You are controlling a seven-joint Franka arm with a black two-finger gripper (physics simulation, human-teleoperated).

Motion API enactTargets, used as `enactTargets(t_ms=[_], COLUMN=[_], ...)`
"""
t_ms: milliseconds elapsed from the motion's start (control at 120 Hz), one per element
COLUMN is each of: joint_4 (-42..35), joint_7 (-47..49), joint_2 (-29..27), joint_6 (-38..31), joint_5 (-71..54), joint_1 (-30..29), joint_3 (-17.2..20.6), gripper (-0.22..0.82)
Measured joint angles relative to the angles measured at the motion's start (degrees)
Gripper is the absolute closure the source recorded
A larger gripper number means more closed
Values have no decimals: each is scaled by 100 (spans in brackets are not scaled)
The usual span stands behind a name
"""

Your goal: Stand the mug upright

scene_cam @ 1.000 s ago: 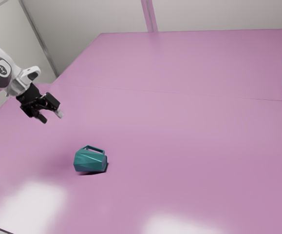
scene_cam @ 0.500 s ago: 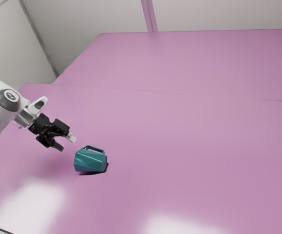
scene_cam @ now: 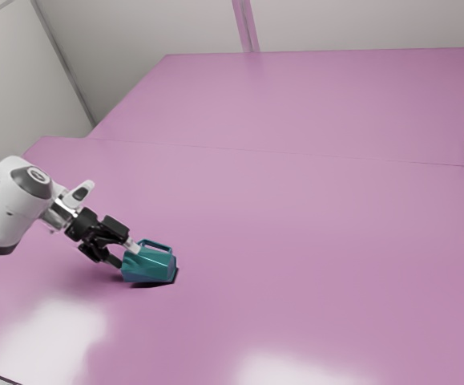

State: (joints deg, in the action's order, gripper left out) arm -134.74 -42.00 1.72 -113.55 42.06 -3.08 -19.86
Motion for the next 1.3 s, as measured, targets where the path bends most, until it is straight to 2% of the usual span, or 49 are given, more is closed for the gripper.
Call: enactTargets(t_ms=[292,333,508,733,1108,1300], joint_4=[21,19,16,24,98,788], joint_7=[-486,-540,-732,-916,-978,-806], joint_2=[276,283,268,209,-286,-114], joint_6=[-27,-30,-37,-53,-186,-553], joint_5=[656,713,820,836,826,10], joint_1=[223,239,234,270,886,1194], joint_3=[0,0,0,4,79,135], gripper=[2,8,47,69,77,77])
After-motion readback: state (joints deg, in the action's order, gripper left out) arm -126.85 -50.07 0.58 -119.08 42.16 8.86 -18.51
